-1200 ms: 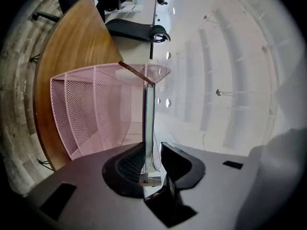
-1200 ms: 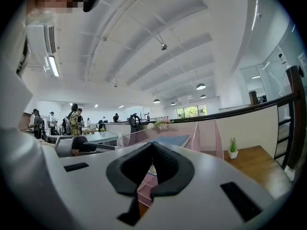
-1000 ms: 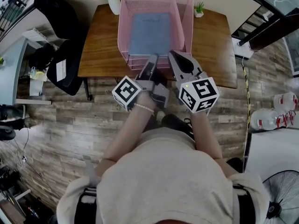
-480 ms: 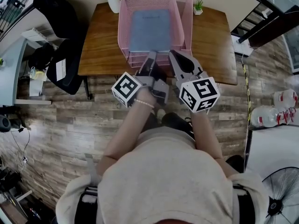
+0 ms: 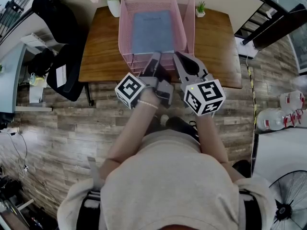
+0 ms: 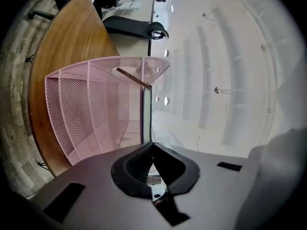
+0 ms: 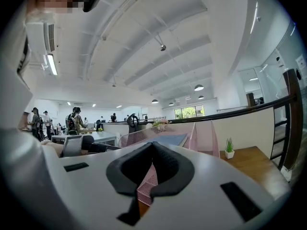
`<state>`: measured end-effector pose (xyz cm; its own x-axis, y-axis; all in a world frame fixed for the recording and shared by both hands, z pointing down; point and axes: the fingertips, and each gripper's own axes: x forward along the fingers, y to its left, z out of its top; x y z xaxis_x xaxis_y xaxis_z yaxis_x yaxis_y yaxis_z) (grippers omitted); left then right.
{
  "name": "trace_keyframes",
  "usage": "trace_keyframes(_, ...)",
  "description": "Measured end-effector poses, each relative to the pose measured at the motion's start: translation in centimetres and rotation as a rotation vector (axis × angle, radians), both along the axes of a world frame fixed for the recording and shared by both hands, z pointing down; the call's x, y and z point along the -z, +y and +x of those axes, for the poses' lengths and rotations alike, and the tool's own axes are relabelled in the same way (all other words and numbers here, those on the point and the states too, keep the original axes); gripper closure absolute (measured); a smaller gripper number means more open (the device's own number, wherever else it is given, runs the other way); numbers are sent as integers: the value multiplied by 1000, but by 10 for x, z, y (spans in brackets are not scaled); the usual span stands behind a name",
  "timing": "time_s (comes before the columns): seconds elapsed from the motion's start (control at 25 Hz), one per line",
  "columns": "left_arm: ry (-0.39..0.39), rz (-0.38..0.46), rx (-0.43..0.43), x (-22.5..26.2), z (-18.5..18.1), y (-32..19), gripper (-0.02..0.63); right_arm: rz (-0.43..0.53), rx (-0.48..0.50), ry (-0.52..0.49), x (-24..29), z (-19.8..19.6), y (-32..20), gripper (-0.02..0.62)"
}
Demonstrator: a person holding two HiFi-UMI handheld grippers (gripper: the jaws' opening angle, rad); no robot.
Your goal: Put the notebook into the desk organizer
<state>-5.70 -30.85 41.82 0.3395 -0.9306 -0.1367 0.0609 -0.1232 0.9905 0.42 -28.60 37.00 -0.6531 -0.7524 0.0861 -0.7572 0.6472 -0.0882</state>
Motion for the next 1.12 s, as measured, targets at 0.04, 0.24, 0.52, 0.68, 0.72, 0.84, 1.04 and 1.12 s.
trace_keyframes(0.04,-2,-2,0,0,0,-1,606,1,1,0,0,0,-1,594)
trace_keyframes(0.24,-6,-1,-5,1,3,-8,606,5,9,1,1,-1,-5,594)
trace_keyframes(0.52,33,-21,0,-6,3,-13,606,0,8,2,-1,-1,-9,594)
trace_keyframes(0.68,31,-20,-4,-7,4,-13,606,-4,10,0,-2,0,-9,594)
trace_keyframes(0.72,40,-19,-5,-6,4,-13,607,-5,11,0,-2,0,-9,594)
trace_keyframes(0.84,73,0,-10,0,4,-12,607,-7,18,-3,-3,-2,-8,594)
trace_keyframes(1.04,35,42,-16,13,0,-9,606,-5,29,-9,-1,-6,-6,594)
trace_keyframes(1.12,1,60,-7,19,-6,-8,603,-5,33,-15,0,-9,-7,594)
